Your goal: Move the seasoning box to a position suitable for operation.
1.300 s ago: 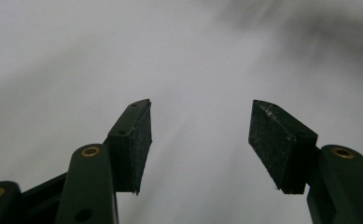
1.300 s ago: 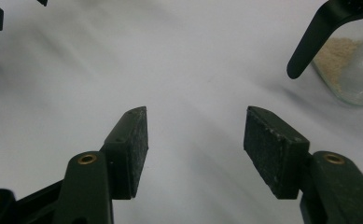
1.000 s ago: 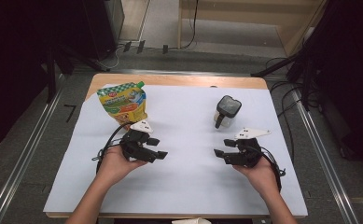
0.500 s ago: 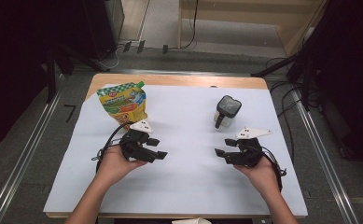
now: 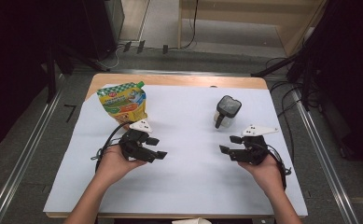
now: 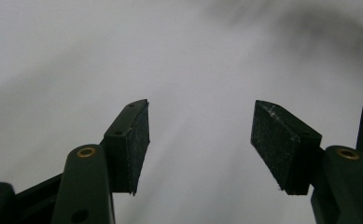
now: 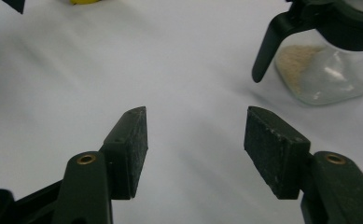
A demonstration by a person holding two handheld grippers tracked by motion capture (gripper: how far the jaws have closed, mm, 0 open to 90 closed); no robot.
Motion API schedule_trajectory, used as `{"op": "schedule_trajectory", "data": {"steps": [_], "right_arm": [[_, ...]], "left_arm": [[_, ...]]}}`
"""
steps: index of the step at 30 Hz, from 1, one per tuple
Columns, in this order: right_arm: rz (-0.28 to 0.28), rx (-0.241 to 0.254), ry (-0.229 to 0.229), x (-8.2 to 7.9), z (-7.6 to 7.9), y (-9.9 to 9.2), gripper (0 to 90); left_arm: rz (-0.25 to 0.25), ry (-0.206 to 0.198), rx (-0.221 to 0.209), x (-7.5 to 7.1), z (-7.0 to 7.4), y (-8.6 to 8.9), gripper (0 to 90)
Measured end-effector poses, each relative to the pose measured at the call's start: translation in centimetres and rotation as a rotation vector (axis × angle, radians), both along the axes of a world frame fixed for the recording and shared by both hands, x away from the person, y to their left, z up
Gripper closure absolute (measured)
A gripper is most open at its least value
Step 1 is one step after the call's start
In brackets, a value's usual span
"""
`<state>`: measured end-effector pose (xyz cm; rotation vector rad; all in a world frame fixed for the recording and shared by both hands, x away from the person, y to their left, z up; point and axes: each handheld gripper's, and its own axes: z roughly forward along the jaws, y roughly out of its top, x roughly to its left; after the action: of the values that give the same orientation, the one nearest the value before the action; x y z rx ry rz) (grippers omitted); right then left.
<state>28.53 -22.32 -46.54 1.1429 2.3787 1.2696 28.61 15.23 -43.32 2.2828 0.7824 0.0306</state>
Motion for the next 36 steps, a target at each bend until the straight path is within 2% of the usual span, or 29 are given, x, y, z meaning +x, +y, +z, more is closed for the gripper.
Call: {"op": "schedule_trajectory", "data": {"steps": [6,9,12,16,22,23,25,29,31,34,36], "right_arm": [[-0.044,0.001,-0.005,1.0,0.1,-1.2,40.3],[-0.068,-0.019,-0.004,1.8,0.1,-1.7,40.3],[-0.072,-0.018,-0.009,2.3,0.1,-1.8,40.2],[-0.085,-0.016,0.01,3.1,0.3,-2.2,40.0],[-0.1,-0.028,0.01,5.0,1.0,-2.9,39.5],[-0.101,-0.027,0.014,5.7,1.1,-3.1,39.3],[-0.102,-0.025,0.017,5.9,1.2,-3.1,39.3],[-0.103,-0.044,0.026,7.5,0.9,-3.2,36.8],[-0.11,-0.061,0.018,8.0,0.6,-3.2,36.3],[-0.118,-0.057,0.014,8.4,0.3,-3.3,34.5],[-0.129,-0.065,0.023,9.0,-0.5,-3.5,29.6]], "left_arm": [[-0.009,-0.002,0.003,0.0,0.0,-0.1,36.9],[-0.013,-0.006,-0.004,0.0,0.0,-0.3,36.7],[-0.017,-0.012,-0.002,0.0,0.1,-0.3,36.7],[-0.023,-0.009,-0.001,0.0,0.1,-0.3,36.8],[-0.023,-0.015,-0.007,-0.1,0.1,-0.4,36.8],[-0.023,-0.016,-0.005,-0.1,0.1,-0.3,36.8],[-0.024,-0.013,-0.006,-0.1,0.1,-0.3,36.8],[-0.028,-0.011,-0.001,-0.1,0.0,-0.5,36.8],[-0.031,-0.011,-0.004,-0.2,0.0,-0.5,36.8],[-0.032,-0.014,-0.007,-0.2,0.0,-0.5,36.8],[-0.029,-0.012,-0.01,-0.1,0.0,-0.5,36.8]]}}
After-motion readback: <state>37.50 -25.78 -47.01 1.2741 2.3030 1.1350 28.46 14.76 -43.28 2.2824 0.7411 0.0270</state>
